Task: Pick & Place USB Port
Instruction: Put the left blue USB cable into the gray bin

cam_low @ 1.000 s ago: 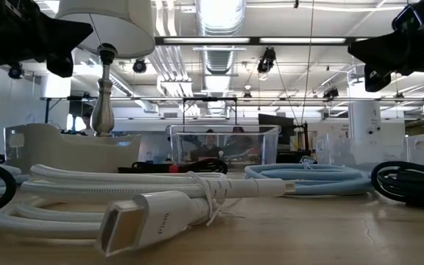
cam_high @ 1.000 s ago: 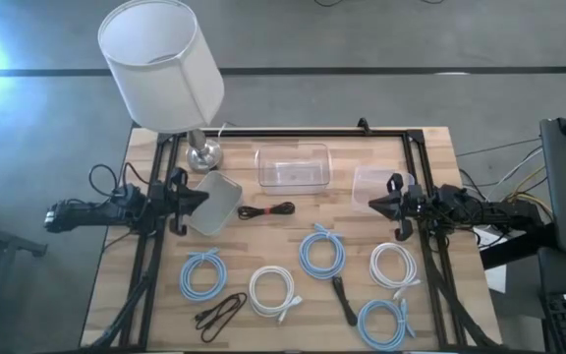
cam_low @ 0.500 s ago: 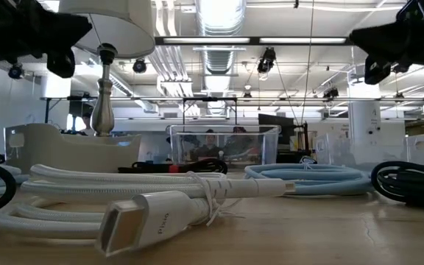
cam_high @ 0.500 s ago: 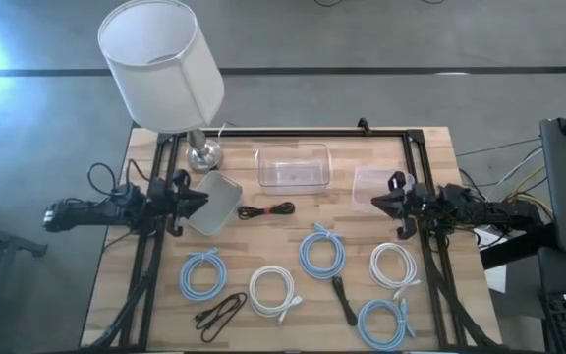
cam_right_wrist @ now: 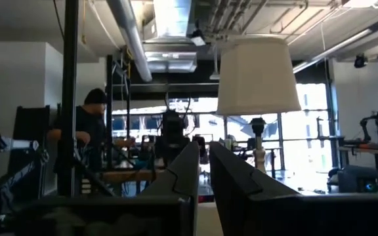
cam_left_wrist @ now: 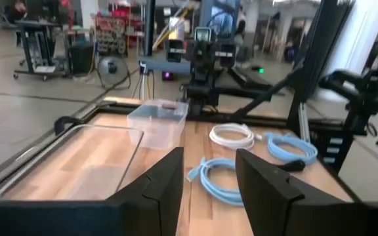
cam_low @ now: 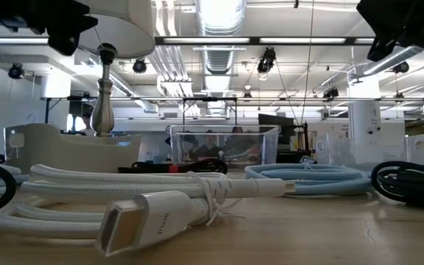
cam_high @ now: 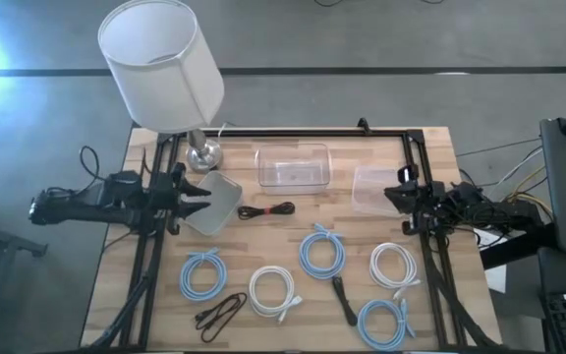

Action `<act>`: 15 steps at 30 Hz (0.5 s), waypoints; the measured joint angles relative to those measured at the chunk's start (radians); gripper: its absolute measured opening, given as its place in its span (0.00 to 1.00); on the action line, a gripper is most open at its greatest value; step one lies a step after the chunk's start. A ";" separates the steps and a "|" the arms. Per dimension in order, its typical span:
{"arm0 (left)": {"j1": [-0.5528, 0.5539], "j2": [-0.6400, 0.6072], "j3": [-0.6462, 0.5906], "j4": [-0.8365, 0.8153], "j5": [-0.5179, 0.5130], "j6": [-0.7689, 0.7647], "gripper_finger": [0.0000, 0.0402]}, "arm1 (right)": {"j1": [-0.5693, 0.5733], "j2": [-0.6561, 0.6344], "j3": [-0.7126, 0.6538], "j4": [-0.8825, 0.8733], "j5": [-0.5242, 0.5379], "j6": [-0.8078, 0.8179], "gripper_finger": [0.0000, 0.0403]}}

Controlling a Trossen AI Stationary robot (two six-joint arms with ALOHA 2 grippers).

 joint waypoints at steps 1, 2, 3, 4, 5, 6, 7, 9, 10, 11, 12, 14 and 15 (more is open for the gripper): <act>0.000 0.017 0.026 -0.024 0.000 0.004 0.35 | 0.000 0.007 0.000 0.001 0.000 -0.001 0.11; 0.000 0.033 0.049 -0.048 0.001 0.007 0.35 | 0.000 0.014 0.001 0.003 0.001 0.000 0.13; 0.000 0.048 0.071 -0.070 0.003 0.010 0.35 | 0.000 0.025 0.006 0.003 0.000 0.001 0.15; 0.000 0.061 0.091 -0.093 0.003 0.016 0.35 | 0.000 0.040 0.017 0.003 0.000 0.002 0.17; 0.000 0.074 0.110 -0.115 0.003 0.019 0.35 | 0.000 0.058 0.032 0.004 0.000 0.002 0.19; 0.000 0.085 0.126 -0.135 0.003 0.019 0.35 | 0.000 0.078 0.048 0.003 0.000 -0.004 0.21; 0.000 0.097 0.138 -0.152 0.003 0.019 0.35 | 0.000 0.101 0.070 0.004 0.000 -0.013 0.24; -0.001 0.120 0.150 -0.179 0.004 0.009 0.35 | 0.000 0.158 0.118 0.004 0.000 -0.029 0.29; -0.003 0.131 0.152 -0.187 0.009 0.002 0.35 | 0.000 0.190 0.146 -0.001 0.000 -0.038 0.31; -0.004 0.141 0.152 -0.191 0.014 -0.004 0.35 | 0.000 0.222 0.177 -0.012 0.000 -0.045 0.34; -0.007 0.151 0.151 -0.194 0.018 -0.010 0.35 | 0.000 0.255 0.208 -0.029 0.000 -0.052 0.36; -0.016 0.173 0.150 -0.215 0.018 -0.026 0.35 | 0.000 0.325 0.268 -0.081 0.000 -0.063 0.40; -0.021 0.185 0.150 -0.223 0.018 -0.039 0.35 | 0.000 0.361 0.298 -0.109 0.000 -0.066 0.42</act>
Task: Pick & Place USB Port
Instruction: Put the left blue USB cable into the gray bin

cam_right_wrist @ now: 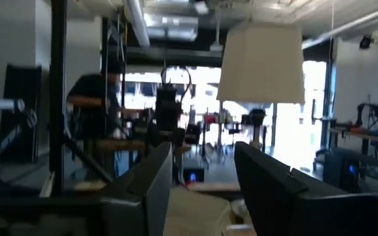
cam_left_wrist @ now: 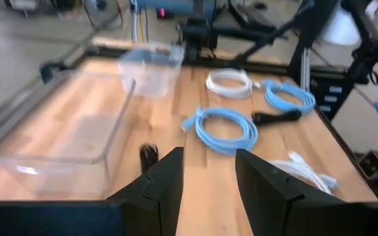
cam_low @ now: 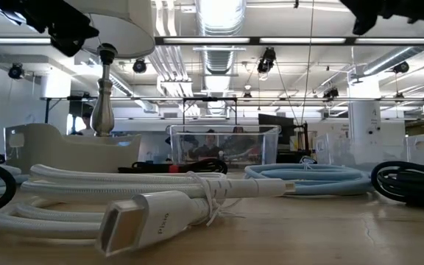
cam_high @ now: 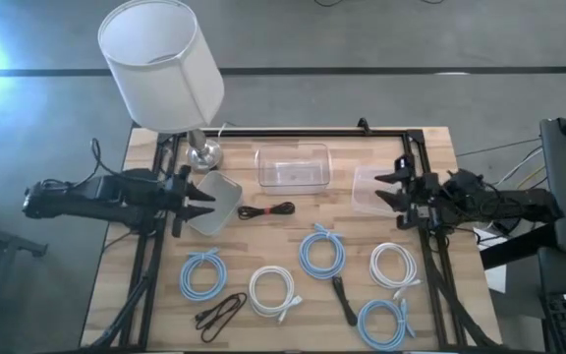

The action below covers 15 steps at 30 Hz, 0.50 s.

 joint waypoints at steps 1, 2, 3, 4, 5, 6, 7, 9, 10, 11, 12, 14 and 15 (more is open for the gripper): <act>-0.006 0.010 0.000 -0.004 0.002 -0.010 0.35 | 0.000 0.036 0.026 -0.024 0.000 0.000 0.44; -0.014 0.021 0.000 -0.009 0.007 -0.021 0.35 | 0.000 0.072 0.050 -0.047 0.000 0.001 0.45; -0.023 0.032 0.000 -0.014 0.016 -0.031 0.35 | 0.000 0.108 0.073 -0.063 0.000 0.005 0.46; -0.033 0.043 0.000 -0.018 0.029 -0.041 0.35 | 0.000 0.145 0.093 -0.070 0.000 0.008 0.47; -0.045 0.055 0.000 -0.021 0.038 -0.050 0.35 | 0.000 0.181 0.113 -0.077 0.000 0.008 0.48; -0.058 0.070 0.000 -0.026 0.044 -0.061 0.35 | 0.000 0.216 0.128 -0.081 0.000 0.008 0.48; -0.074 0.084 0.000 -0.031 0.051 -0.076 0.35 | 0.000 0.250 0.142 -0.083 0.000 0.008 0.49; -0.111 0.114 0.000 -0.045 0.055 -0.122 0.35 | 0.000 0.314 0.167 -0.083 0.000 0.007 0.49; -0.130 0.129 0.000 -0.055 0.056 -0.147 0.35 | 0.000 0.343 0.179 -0.083 0.000 0.005 0.49; -0.152 0.144 0.000 -0.064 0.056 -0.170 0.35 | 0.000 0.370 0.191 -0.083 0.000 0.000 0.48; -0.174 0.159 0.000 -0.075 0.056 -0.192 0.35 | 0.000 0.397 0.201 -0.083 0.000 -0.004 0.48; -0.220 0.188 0.000 -0.093 0.056 -0.244 0.35 | 0.000 0.447 0.221 -0.083 0.000 -0.014 0.48; -0.242 0.205 0.000 -0.102 0.056 -0.276 0.35 | 0.000 0.470 0.230 -0.083 0.000 -0.019 0.48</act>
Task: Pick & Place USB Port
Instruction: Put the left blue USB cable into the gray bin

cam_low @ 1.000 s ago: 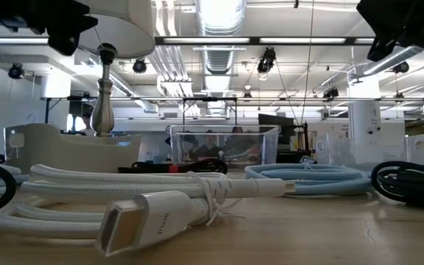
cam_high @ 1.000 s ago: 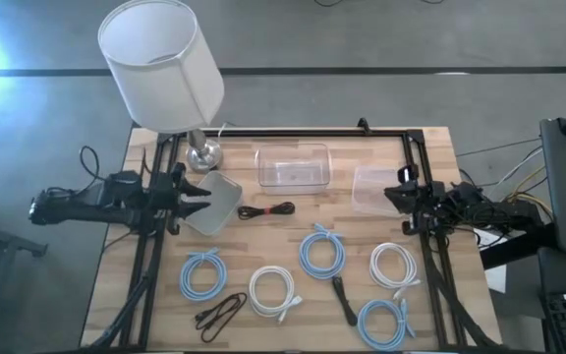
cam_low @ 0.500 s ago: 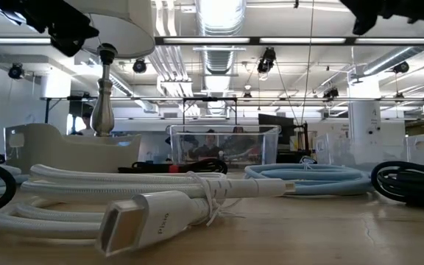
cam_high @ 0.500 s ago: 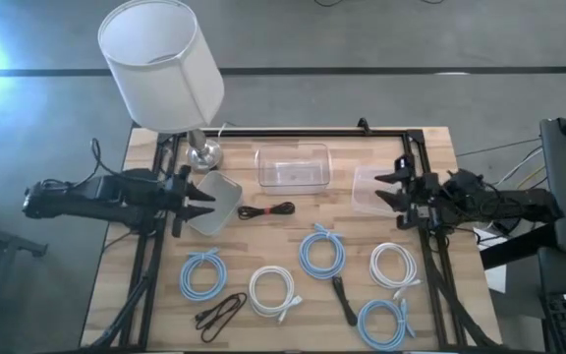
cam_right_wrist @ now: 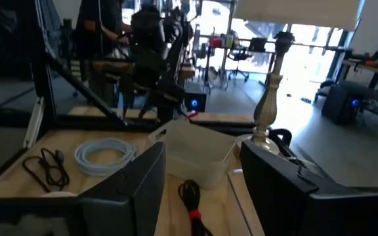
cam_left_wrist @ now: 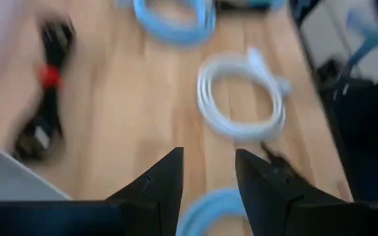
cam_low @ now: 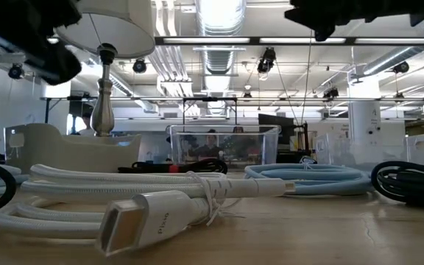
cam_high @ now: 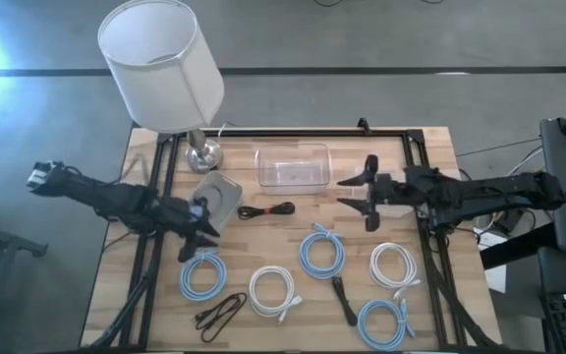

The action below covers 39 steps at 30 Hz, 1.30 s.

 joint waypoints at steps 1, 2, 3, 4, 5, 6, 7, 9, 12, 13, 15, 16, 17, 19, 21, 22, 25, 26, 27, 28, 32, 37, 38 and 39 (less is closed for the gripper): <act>-0.023 0.018 -0.002 -0.008 0.000 -0.034 0.35 | 0.000 0.021 0.008 0.000 0.000 -0.004 0.48; -0.046 0.032 -0.002 -0.018 0.000 -0.068 0.35 | 0.000 0.042 0.016 0.000 0.000 -0.006 0.48; -0.069 0.044 -0.002 -0.019 0.000 -0.100 0.35 | 0.000 0.060 0.023 0.001 0.000 -0.008 0.48; -0.091 0.061 0.001 -0.022 0.000 -0.132 0.35 | 0.000 0.076 0.028 0.000 0.000 -0.008 0.48; -0.112 0.076 0.002 -0.031 0.000 -0.167 0.35 | 0.000 0.093 0.032 0.000 0.000 -0.009 0.48; -0.130 0.092 0.003 -0.052 0.000 -0.205 0.35 | 0.000 0.109 0.038 0.001 0.000 -0.011 0.48; -0.146 0.109 0.002 -0.074 0.000 -0.245 0.35 | 0.000 0.121 0.042 0.001 0.000 -0.012 0.48; -0.176 0.134 0.001 -0.104 -0.001 -0.331 0.35 | 0.000 0.146 0.049 0.000 0.000 -0.015 0.48; -0.218 0.170 0.002 -0.168 -0.003 -0.431 0.34 | 0.000 0.172 0.057 -0.001 0.000 -0.015 0.48; -0.231 0.184 0.001 -0.187 -0.003 -0.459 0.34 | 0.000 0.182 0.063 0.001 0.000 -0.015 0.48; -0.254 0.206 0.001 -0.212 -0.003 -0.528 0.32 | 0.000 0.193 0.066 0.000 0.000 -0.015 0.48; -0.262 0.215 0.002 -0.220 -0.001 -0.568 0.31 | 0.000 0.197 0.067 0.000 0.000 -0.015 0.48; -0.271 0.225 0.003 -0.233 0.003 -0.616 0.30 | 0.000 0.201 0.069 0.001 0.000 -0.015 0.48; -0.283 0.245 0.003 -0.253 0.019 -0.722 0.29 | 0.000 0.205 0.069 0.001 0.000 -0.014 0.48; -0.295 0.263 0.002 -0.280 0.026 -0.798 0.29 | 0.000 0.209 0.069 0.001 0.000 -0.015 0.48; -0.300 0.274 0.002 -0.300 0.025 -0.821 0.29 | 0.000 0.211 0.069 0.001 0.000 -0.016 0.48; -0.303 0.309 0.002 -0.338 0.023 -0.871 0.30 | 0.000 0.214 0.069 0.001 0.000 -0.034 0.48; -0.303 0.320 0.002 -0.343 0.023 -0.886 0.30 | 0.000 0.214 0.069 0.001 0.000 -0.036 0.48; -0.303 0.332 0.002 -0.342 0.023 -0.893 0.31 | 0.000 0.214 0.069 0.001 0.000 -0.036 0.48; -0.303 0.342 0.002 -0.338 0.023 -0.898 0.32 | 0.000 0.214 0.069 0.001 0.000 -0.037 0.48; -0.303 0.381 0.002 -0.307 0.029 -0.917 0.37 | 0.000 0.213 0.068 0.001 0.000 -0.037 0.48; -0.303 0.436 0.002 -0.299 0.030 -0.918 0.41 | 0.000 0.213 0.068 0.001 0.000 -0.037 0.48; -0.304 0.448 0.002 -0.296 0.030 -0.918 0.41 | 0.000 0.213 0.068 0.001 0.000 -0.037 0.48; -0.304 0.461 0.002 -0.291 0.030 -0.918 0.41 | 0.000 0.213 0.068 0.001 0.000 -0.037 0.48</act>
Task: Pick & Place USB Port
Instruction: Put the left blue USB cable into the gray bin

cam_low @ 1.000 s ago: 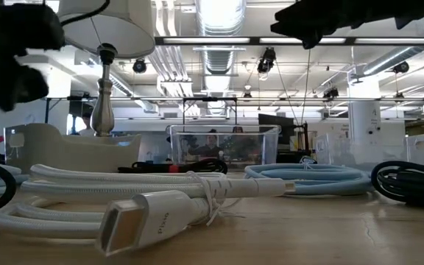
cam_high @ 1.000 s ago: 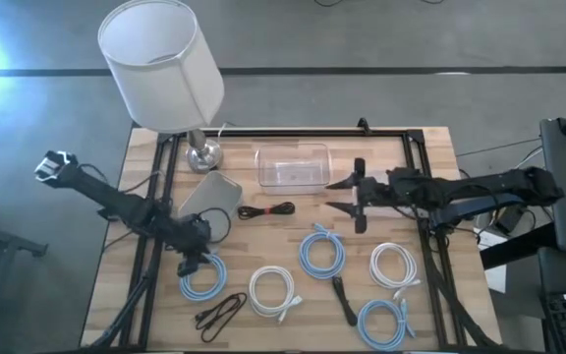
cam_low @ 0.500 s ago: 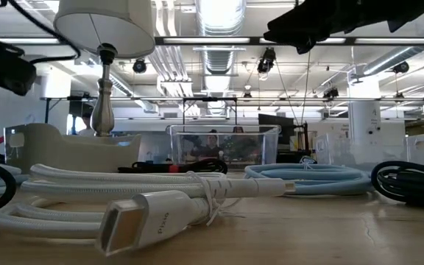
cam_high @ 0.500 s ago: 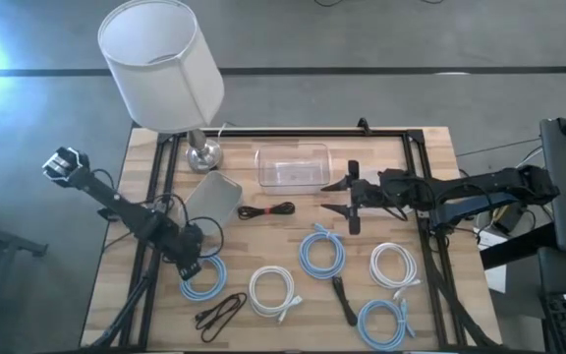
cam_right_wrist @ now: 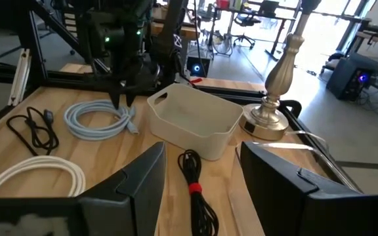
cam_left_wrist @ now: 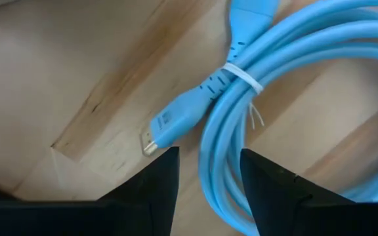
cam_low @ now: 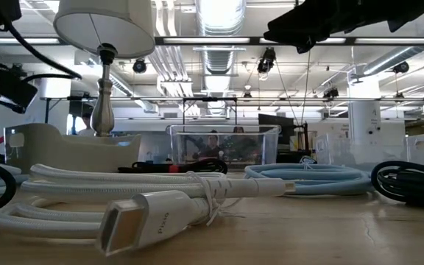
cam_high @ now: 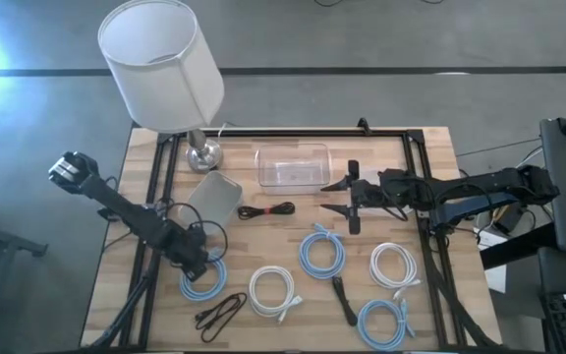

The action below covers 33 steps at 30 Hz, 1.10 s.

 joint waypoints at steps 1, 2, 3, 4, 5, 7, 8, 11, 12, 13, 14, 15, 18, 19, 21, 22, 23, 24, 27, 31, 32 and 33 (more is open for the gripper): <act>0.000 0.014 0.000 0.005 0.000 0.000 0.42 | 0.000 0.000 0.000 0.000 0.000 0.000 0.48; 0.000 0.026 0.000 0.008 0.000 0.000 0.42 | 0.000 0.000 0.000 0.000 0.000 0.000 0.48; 0.000 0.039 0.000 0.014 0.001 0.001 0.42 | 0.000 0.000 0.000 0.000 0.000 0.000 0.48; 0.000 0.052 0.001 0.017 0.001 0.002 0.42 | 0.000 0.000 0.000 0.000 0.000 0.000 0.48; 0.000 0.067 0.001 0.023 0.001 0.006 0.41 | 0.000 0.000 0.000 0.000 0.000 0.000 0.48; 0.000 0.093 0.004 0.028 0.002 0.020 0.40 | 0.000 0.000 0.000 0.000 0.000 0.000 0.48; 0.000 0.105 0.003 0.034 0.002 0.033 0.39 | 0.000 0.000 0.000 0.000 0.000 0.000 0.48; 0.000 0.133 0.002 0.058 0.003 0.074 0.32 | 0.000 0.000 -0.001 0.000 0.000 0.000 0.48; 0.000 0.139 0.002 0.065 0.005 0.086 0.28 | 0.000 0.000 -0.001 0.000 0.000 0.000 0.48; 0.000 0.143 0.002 0.071 0.008 0.095 0.24 | 0.000 0.000 -0.001 0.000 0.000 0.000 0.48; 0.000 0.145 0.002 0.076 0.011 0.104 0.20 | 0.000 0.000 -0.001 0.000 0.000 0.000 0.48; 0.000 0.146 0.002 0.078 0.012 0.106 0.15 | 0.000 0.000 -0.001 0.000 0.000 0.000 0.48; 0.000 0.137 0.004 0.079 0.012 0.108 0.08 | 0.000 0.000 -0.001 0.000 0.000 0.000 0.48; -0.001 0.130 0.008 0.076 0.013 0.108 0.08 | 0.000 0.000 -0.001 0.000 0.000 0.000 0.48; -0.003 0.117 0.025 0.069 0.011 0.108 0.08 | 0.000 0.000 -0.001 0.000 0.000 0.000 0.48; -0.003 0.114 0.037 0.064 0.011 0.108 0.08 | 0.000 0.000 -0.001 0.000 0.000 0.000 0.48; -0.004 0.113 0.051 0.063 0.010 0.108 0.08 | 0.000 -0.001 -0.001 0.000 0.000 0.000 0.48; -0.004 0.112 0.072 0.047 0.007 0.110 0.08 | 0.000 -0.001 -0.001 0.000 0.000 0.000 0.48; -0.012 0.113 0.157 0.013 -0.033 0.160 0.08 | 0.000 -0.001 -0.001 0.000 0.000 0.000 0.48; -0.027 0.119 0.290 -0.112 -0.166 0.218 0.08 | 0.000 -0.001 -0.001 0.000 0.000 0.000 0.48; -0.031 0.119 0.326 -0.146 -0.214 0.228 0.08 | 0.000 -0.001 -0.001 0.000 0.000 0.000 0.48; -0.033 0.119 0.361 -0.190 -0.269 0.242 0.09 | 0.000 -0.001 -0.001 0.000 0.000 0.000 0.48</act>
